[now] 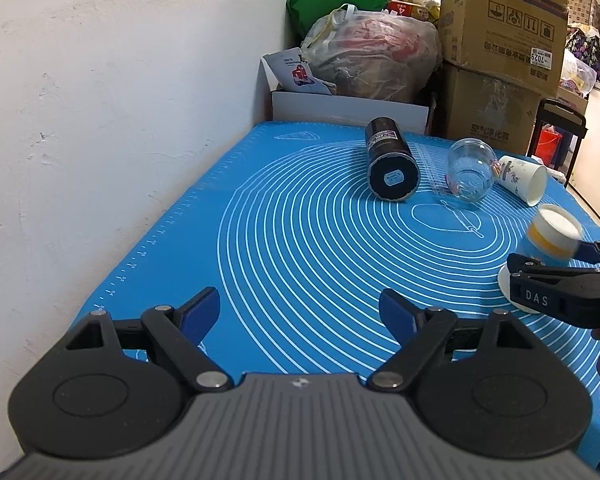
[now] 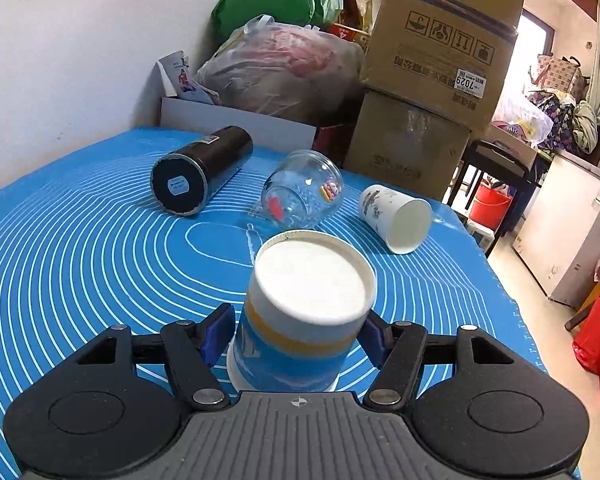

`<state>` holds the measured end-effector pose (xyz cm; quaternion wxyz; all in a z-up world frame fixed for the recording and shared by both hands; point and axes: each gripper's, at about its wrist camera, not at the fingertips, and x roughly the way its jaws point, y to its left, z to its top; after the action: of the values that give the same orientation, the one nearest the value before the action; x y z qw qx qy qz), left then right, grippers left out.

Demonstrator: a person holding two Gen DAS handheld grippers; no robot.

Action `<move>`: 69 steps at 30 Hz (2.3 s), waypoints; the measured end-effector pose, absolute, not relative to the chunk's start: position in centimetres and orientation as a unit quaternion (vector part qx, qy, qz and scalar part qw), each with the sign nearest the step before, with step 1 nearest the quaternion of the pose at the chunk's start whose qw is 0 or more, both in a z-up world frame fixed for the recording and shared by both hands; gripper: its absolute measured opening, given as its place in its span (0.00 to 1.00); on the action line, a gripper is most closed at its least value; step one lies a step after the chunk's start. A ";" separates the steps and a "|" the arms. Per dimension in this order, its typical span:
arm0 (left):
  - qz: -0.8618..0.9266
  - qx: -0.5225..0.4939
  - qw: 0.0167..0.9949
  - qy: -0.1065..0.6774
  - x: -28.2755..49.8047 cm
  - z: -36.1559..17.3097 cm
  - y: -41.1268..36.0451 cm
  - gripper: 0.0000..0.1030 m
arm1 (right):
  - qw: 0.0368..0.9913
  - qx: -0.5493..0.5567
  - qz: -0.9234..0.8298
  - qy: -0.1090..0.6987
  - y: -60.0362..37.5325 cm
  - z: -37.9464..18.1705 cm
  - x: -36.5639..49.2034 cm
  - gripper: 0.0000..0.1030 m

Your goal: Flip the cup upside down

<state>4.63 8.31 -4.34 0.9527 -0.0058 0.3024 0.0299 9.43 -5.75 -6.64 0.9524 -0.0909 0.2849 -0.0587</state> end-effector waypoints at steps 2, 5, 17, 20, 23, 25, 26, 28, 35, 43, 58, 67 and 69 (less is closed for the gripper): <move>0.030 -0.006 0.953 0.302 4.6 -4.3 8.3 0.84 | 0.953 -0.094 -0.058 0.281 -5.7 -6.6 9.4 0.76; 0.030 -0.006 0.953 0.301 4.5 -4.3 8.3 0.84 | 0.955 -0.093 -0.057 0.277 -5.7 -6.4 9.3 0.80; 0.019 -0.007 0.954 0.299 3.4 -3.5 7.2 0.84 | 0.955 -0.074 -0.057 0.282 -6.2 -4.3 6.8 1.00; 0.009 -0.011 0.954 0.299 2.7 -3.2 6.7 0.84 | 0.955 -0.054 -0.056 0.288 -6.9 -3.3 5.2 1.00; -0.004 -0.007 0.955 0.297 1.7 -2.8 6.0 0.84 | 0.955 -0.052 -0.062 0.284 -7.5 -2.3 3.1 1.00; -0.009 -0.004 0.955 0.295 1.0 -2.6 5.5 0.84 | 0.955 -0.046 -0.066 0.284 -8.0 -1.7 1.7 1.00; -0.012 -0.003 0.955 0.295 0.7 -2.6 5.3 0.84 | 0.955 -0.040 -0.067 0.286 -8.3 -1.4 1.1 1.00; -0.021 -0.001 0.955 0.296 0.0 -2.4 4.9 0.84 | 0.955 -0.030 -0.067 0.289 -8.9 -1.0 -0.1 1.00; -0.035 0.012 0.955 0.296 -1.9 -2.2 4.0 0.84 | 0.953 -0.011 -0.060 0.296 -10.4 -0.5 -3.7 1.00; -0.044 0.027 0.953 0.299 -3.5 -2.5 3.0 0.84 | 0.953 -0.001 -0.040 0.301 -11.1 -0.5 -6.5 1.00; -0.052 0.034 0.951 0.303 -4.9 -2.9 2.2 0.84 | 0.953 0.010 -0.025 0.301 -11.5 -0.5 -8.0 1.00; -0.051 0.037 0.951 0.303 -5.0 -2.9 2.0 0.84 | 0.953 0.011 -0.017 0.304 -11.2 -0.6 -8.2 1.00; -0.052 0.037 0.951 0.303 -5.0 -2.9 2.0 0.84 | 0.953 0.011 -0.015 0.303 -11.1 -0.5 -8.3 1.00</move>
<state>-5.00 1.98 -2.86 0.9508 0.0371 0.3032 -0.0516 -8.32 -11.10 -0.55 0.9529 0.0113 0.3026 -0.0147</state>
